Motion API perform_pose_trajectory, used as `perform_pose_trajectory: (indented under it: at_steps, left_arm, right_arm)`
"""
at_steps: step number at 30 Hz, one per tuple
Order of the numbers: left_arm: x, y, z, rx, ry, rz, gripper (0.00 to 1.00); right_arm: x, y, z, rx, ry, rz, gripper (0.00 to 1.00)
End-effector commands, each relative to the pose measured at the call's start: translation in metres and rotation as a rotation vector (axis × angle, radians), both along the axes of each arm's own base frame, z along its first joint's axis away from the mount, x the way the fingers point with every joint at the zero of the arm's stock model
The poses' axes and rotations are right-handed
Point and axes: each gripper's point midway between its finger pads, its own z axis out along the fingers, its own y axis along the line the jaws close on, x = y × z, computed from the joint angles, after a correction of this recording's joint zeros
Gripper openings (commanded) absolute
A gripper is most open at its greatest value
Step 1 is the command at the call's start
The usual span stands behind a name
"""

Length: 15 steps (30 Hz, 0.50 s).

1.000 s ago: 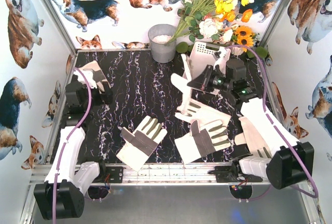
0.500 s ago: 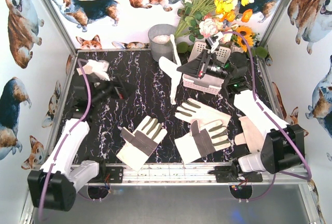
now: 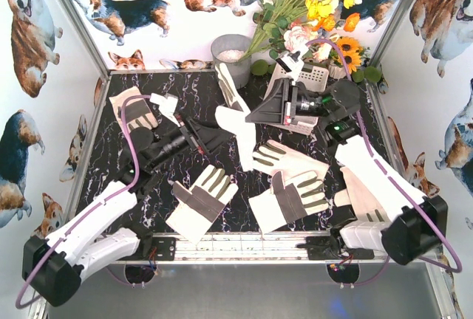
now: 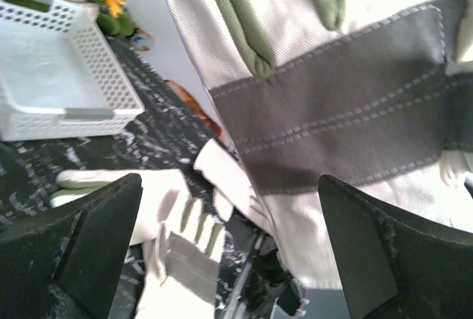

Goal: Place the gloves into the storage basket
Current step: Pick up the glove from the center of the board.

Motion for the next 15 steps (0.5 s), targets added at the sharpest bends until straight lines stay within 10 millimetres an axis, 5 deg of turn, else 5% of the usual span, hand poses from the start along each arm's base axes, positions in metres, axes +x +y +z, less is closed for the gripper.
perform_pose_trajectory:
  at_steps: [1, 6, 15]
  left_arm:
    - [-0.013, -0.017, 0.058, -0.169, -0.103, -0.055, 1.00]
    - [-0.034, -0.040, 0.093, -0.235, -0.183, -0.182, 1.00]
    - [-0.058, -0.054, 0.112, -0.267, -0.265, -0.299, 1.00]
  right_arm:
    - [-0.045, -0.012, 0.044, 0.066, -0.169, 0.068, 0.00]
    - [-0.060, -0.014, 0.046, 0.071, -0.181, 0.089, 0.00]
    - [-0.068, -0.016, 0.042, 0.048, -0.187, 0.102, 0.00]
